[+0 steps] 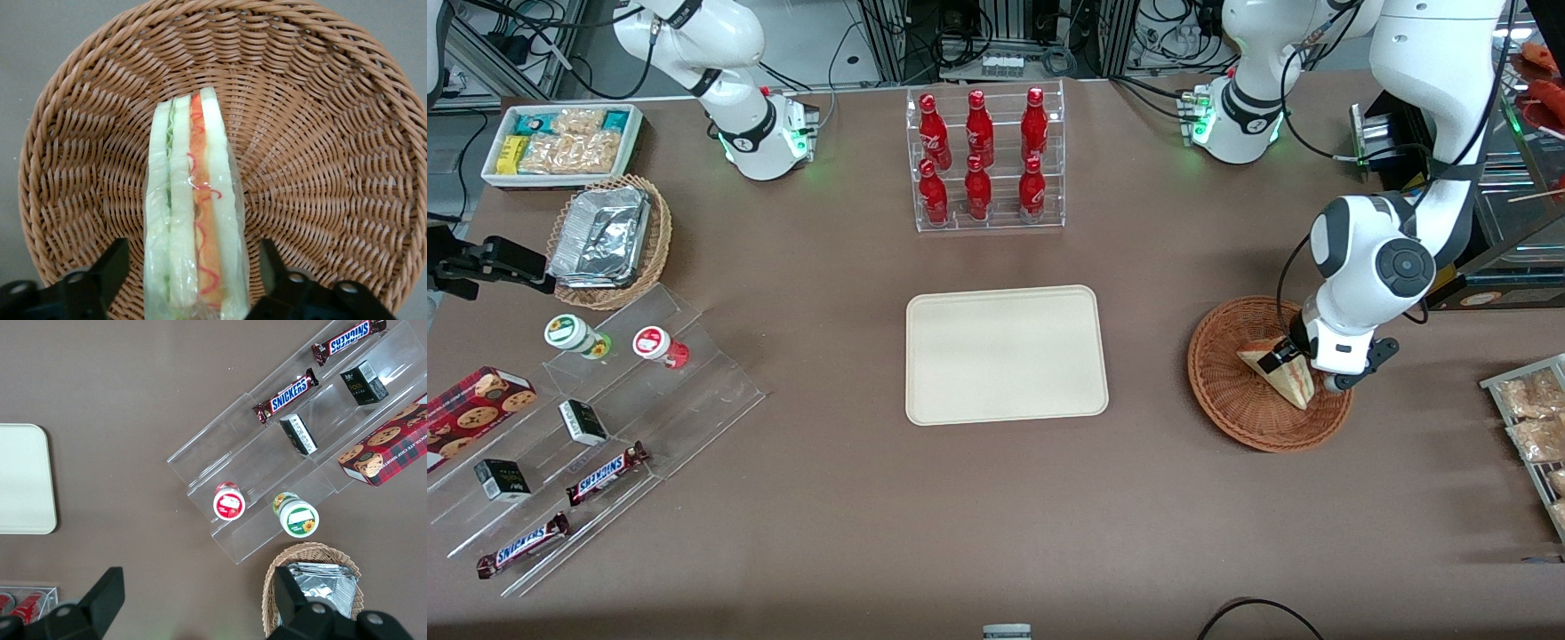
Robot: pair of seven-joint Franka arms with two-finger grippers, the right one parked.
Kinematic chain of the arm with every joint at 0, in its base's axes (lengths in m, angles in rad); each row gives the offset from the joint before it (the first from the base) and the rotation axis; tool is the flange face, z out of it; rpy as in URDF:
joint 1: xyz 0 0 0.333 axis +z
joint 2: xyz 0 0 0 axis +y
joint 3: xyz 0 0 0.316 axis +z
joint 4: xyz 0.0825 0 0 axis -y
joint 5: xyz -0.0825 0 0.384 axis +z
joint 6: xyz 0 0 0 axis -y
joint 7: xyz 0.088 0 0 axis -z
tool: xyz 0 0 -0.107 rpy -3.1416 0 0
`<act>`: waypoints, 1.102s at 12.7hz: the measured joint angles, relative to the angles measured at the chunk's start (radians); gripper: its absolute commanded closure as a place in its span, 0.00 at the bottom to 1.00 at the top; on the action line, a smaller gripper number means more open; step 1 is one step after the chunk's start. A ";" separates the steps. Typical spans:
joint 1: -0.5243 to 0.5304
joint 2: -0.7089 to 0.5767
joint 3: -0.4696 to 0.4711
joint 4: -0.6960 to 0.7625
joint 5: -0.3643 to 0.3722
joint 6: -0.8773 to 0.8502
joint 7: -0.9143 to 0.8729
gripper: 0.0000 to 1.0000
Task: Place sandwich from basket to tray
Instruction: 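Lower the open left gripper around the sandwich and close it, then lift the sandwich with the left gripper and carry it over the cream tray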
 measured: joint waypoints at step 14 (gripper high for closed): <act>-0.194 -0.114 -0.028 0.159 0.004 -0.377 0.019 1.00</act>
